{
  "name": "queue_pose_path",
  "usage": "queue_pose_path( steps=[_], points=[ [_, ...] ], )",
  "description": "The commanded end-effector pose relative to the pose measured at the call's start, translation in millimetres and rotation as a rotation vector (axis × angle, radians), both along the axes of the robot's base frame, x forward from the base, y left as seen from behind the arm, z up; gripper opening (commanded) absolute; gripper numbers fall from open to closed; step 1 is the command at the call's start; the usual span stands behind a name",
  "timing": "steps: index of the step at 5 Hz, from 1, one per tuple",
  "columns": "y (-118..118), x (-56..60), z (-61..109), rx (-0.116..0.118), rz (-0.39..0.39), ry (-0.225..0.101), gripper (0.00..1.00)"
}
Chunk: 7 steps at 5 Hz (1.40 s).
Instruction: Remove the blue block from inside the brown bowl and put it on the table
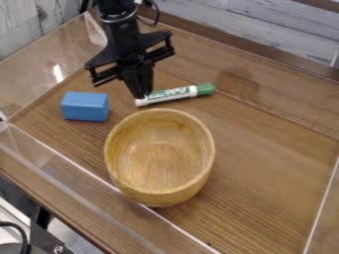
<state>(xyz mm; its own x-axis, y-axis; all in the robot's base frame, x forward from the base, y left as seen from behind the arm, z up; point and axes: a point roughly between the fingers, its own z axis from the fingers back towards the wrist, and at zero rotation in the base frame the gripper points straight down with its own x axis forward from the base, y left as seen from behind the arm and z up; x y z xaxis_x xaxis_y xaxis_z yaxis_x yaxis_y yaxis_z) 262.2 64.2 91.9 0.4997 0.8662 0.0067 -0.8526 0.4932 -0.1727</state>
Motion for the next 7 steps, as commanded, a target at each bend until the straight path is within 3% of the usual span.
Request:
queue_pose_path(
  steps=[1,3,5,7],
  points=[
    [-3,13.2,14.6,0.017,-0.016,-0.048,1.00],
    [-15,19.9,16.3,0.026,-0.087,-0.053,1.00],
    [-34,30.0,20.5,0.019,-0.221,-0.062,1.00],
    [-73,48.3,27.0,-0.016,-0.387,-0.094,1.00]
  ],
)
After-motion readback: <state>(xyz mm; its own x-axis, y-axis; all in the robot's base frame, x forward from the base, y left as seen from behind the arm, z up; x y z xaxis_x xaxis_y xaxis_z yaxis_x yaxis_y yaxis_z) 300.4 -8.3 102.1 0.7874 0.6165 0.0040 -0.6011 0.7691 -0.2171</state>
